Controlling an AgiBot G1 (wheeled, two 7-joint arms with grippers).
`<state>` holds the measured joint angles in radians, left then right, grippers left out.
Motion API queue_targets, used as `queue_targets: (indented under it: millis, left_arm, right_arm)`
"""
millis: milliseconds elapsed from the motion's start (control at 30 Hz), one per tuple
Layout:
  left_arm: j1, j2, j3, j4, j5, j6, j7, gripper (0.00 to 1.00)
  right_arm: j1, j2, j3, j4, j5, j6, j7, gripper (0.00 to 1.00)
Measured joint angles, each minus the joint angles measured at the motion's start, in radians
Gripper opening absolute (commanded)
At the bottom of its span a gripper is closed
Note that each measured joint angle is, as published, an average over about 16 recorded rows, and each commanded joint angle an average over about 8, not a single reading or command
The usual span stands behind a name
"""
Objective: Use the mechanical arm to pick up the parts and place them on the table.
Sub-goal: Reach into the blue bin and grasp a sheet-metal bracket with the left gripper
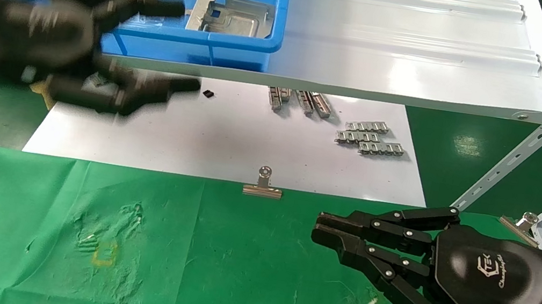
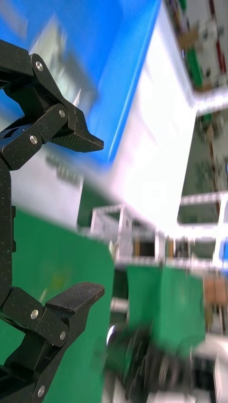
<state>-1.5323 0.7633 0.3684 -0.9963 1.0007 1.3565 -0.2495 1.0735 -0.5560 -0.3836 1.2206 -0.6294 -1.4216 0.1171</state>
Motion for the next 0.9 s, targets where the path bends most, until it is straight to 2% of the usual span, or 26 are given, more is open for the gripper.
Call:
queue_targets:
  millis: [167,333,367,400,600,633,667,900]
  left_arm:
    - [-0.208,0.103,0.062,0.239,0.147,-0.07,0.02,1.0]
    - [-0.37,0.198,0.116,0.487,0.273,-0.17,0.055,1.0]
    - [-0.396,0.215,0.126,0.532,0.295,-0.194,0.062,0.99]
    - [-0.419,0.231,0.134,0.575,0.315,-0.219,0.068,0.9]
    - [-0.513,0.303,0.176,0.778,0.407,-0.376,0.089,0.15]
    - [-0.523,0.312,0.181,0.803,0.417,-0.399,0.09,0.04]
    - [-0.531,0.32,0.185,0.826,0.427,-0.422,0.09,0.0]
    - [-0.561,0.351,0.205,0.927,0.465,-0.519,0.089,0.0]
  right_arm:
    - [0.0,0.0,0.0,0.0,0.0,0.0,0.0,0.0]
    - [0.0,0.0,0.0,0.0,0.0,0.0,0.0,0.0]
    - [0.0,0.0,0.0,0.0,0.0,0.0,0.0,0.04]
    - [0.0,0.0,0.0,0.0,0.0,0.0,0.0,0.17]
    - [0.0,0.0,0.0,0.0,0.0,0.0,0.0,0.92]
    - [0.0,0.0,0.0,0.0,0.0,0.0,0.0,1.0]
    - [0.0,0.0,0.0,0.0,0.0,0.0,0.0,1.0]
    - [0.0,0.0,0.0,0.0,0.0,0.0,0.0,1.0]
